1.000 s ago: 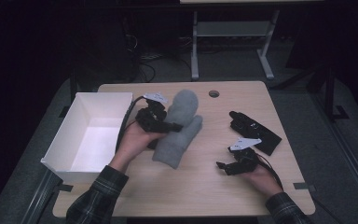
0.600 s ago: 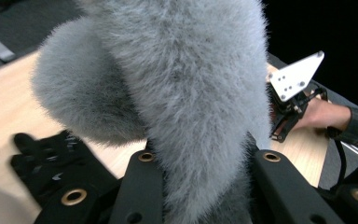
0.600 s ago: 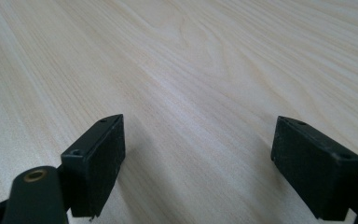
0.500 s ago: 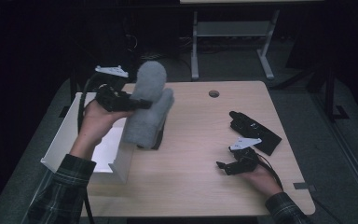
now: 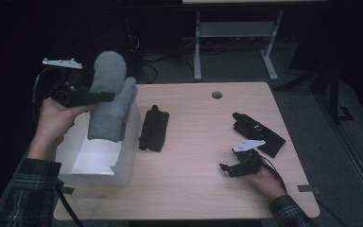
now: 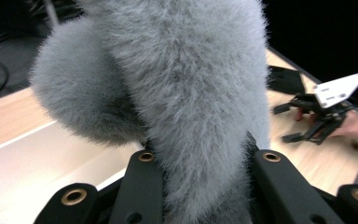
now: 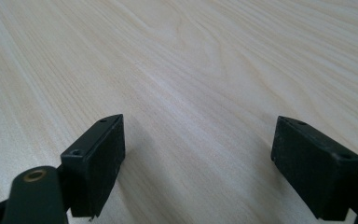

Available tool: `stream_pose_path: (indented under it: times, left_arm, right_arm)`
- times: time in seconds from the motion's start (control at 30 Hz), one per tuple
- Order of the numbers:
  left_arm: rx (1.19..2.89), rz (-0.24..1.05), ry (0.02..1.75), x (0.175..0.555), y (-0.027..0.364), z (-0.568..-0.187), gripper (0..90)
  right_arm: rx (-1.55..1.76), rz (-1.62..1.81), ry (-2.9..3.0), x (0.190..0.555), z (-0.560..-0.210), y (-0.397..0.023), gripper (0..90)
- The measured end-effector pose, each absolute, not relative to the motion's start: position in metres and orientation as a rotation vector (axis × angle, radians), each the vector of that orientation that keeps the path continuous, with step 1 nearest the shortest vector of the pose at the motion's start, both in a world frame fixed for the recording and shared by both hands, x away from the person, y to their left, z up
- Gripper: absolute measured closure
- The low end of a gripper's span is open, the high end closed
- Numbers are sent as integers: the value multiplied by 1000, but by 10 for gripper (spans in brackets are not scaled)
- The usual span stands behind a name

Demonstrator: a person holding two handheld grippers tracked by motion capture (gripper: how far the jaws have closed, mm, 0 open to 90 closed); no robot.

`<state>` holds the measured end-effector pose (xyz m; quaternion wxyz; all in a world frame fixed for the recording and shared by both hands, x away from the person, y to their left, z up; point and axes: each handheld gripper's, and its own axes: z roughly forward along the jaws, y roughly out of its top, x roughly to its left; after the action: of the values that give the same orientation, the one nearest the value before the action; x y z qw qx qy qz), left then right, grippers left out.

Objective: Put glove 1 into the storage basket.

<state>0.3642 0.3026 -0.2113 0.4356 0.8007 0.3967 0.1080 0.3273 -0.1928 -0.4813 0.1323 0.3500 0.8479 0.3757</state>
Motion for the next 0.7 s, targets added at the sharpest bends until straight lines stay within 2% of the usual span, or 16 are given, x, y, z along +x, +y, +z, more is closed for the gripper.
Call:
stream_pose_path:
  times: [0.23, 0.7]
  left_arm:
    - [1991, 270, 1094, 365, 331, -232, 725]
    - [2051, 116, 1285, 392, 353, -326, 724]
  right_arm:
    - [1017, 1090, 2459, 327, -481, -193, 174]
    - [1018, 1088, 2458, 328, -481, -193, 174]
